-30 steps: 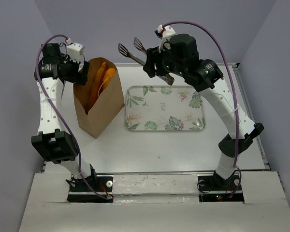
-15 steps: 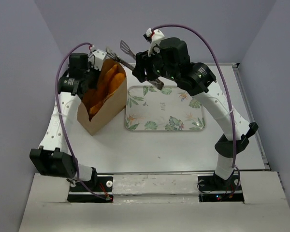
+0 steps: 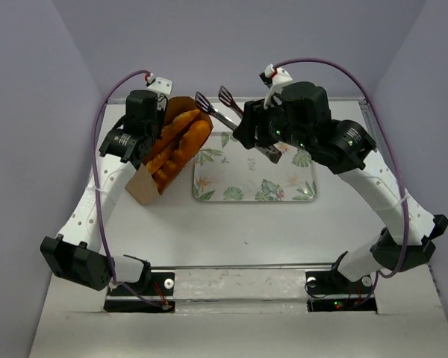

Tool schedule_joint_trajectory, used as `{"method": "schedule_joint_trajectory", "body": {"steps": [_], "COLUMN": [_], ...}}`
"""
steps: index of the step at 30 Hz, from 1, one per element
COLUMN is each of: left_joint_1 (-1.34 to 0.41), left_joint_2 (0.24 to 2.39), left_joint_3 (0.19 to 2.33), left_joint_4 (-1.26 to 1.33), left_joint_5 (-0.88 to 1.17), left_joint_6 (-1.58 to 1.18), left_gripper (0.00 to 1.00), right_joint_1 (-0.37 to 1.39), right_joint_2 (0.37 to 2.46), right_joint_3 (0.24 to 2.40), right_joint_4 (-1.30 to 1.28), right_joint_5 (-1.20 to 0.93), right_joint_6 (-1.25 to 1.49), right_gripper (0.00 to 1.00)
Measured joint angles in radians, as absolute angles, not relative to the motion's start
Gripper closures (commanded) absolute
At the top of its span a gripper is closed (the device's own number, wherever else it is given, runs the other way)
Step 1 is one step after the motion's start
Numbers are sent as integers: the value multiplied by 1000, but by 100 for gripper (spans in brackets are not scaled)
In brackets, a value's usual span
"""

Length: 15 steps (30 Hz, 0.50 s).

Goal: Take the fake bread out of the paper bag

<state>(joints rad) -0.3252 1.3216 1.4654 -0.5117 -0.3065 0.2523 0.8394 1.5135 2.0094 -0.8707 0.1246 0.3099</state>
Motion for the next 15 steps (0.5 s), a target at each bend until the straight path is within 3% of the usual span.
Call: {"method": "schedule_joint_trajectory", "body": {"steps": [15], "left_joint_1": [-381], "left_joint_2": [1362], "left_joint_3": [1494], "left_joint_4": [-499], "left_joint_5": [-261], "left_joint_6": [75], "left_gripper": [100], "right_joint_1": [839], "right_joint_2": [1453], "right_joint_3": [1890], "right_joint_4": [-867], "right_joint_5": [80], "right_joint_6": [408], "right_gripper": [41]}}
